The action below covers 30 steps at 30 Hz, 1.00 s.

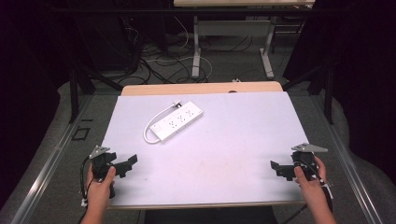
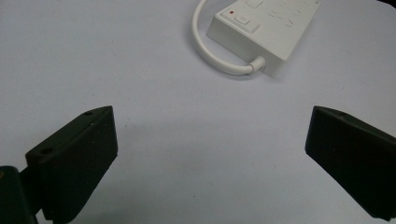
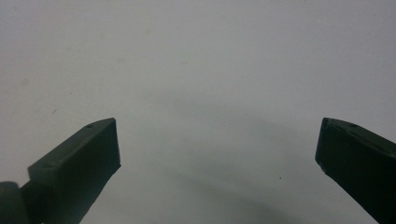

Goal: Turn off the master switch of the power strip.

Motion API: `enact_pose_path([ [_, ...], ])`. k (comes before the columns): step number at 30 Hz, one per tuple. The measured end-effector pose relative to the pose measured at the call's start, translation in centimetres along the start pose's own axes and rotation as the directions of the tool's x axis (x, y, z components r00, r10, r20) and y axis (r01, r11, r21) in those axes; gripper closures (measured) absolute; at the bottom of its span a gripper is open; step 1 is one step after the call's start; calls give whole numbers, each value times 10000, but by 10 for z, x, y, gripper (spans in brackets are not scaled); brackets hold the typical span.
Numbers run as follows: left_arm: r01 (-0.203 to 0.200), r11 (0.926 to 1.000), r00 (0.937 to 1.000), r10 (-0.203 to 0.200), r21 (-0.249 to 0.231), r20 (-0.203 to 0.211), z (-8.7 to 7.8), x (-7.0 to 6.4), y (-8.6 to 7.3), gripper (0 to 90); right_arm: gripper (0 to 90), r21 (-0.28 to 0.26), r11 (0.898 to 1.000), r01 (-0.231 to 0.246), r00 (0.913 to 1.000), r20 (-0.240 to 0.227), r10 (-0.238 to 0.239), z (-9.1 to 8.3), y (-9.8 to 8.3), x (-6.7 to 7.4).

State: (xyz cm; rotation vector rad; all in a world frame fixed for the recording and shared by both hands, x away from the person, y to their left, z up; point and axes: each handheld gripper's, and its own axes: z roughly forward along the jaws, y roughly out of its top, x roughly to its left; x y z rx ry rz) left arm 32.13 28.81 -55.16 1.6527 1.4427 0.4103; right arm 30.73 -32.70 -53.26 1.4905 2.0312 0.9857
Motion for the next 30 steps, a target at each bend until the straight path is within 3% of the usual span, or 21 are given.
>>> enact_pose_path([
  [6,-218,9997,9997,219,128,-80,2,0,-1,23,0,61,10000,4,10000,-83,-3,0,0,0],
  [20,-130,9995,9999,132,278,-48,2,0,-1,24,0,64,10000,-8,10000,-88,8,1,0,0],
  [21,-157,9998,9998,158,92,-135,4,0,-2,23,0,59,10000,-14,10000,-96,14,1,0,0],
  [30,-52,9999,9999,54,108,-151,3,1,-2,23,0,91,9999,-79,9999,-89,80,1,-1,-1],
])
